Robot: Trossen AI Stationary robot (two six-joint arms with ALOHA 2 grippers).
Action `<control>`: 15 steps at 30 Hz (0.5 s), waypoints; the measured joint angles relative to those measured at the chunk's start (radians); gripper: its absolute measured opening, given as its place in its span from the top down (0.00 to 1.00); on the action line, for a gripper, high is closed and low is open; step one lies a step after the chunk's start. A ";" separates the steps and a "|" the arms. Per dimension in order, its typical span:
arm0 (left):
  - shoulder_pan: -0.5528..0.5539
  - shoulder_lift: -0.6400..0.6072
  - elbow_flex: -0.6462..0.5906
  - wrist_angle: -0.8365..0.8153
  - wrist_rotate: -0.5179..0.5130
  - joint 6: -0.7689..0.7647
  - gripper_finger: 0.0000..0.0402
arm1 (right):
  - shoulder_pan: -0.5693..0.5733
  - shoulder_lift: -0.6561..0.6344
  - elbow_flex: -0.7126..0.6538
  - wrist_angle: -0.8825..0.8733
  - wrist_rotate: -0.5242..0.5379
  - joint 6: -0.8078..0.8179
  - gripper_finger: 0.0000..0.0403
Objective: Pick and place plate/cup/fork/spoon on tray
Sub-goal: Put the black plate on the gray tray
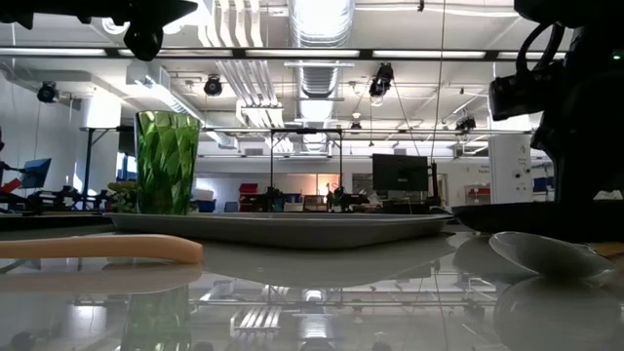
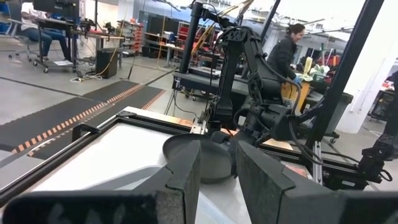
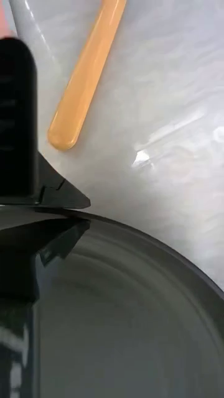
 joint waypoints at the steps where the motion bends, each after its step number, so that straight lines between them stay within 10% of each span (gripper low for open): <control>1: 0.000 0.000 0.000 0.000 0.000 0.000 0.79 | 0.000 -0.003 0.005 -0.005 -0.010 0.000 0.96; 15: 0.000 0.001 0.000 0.000 0.000 0.000 0.79 | 0.000 -0.031 0.260 -0.338 0.033 -0.041 0.97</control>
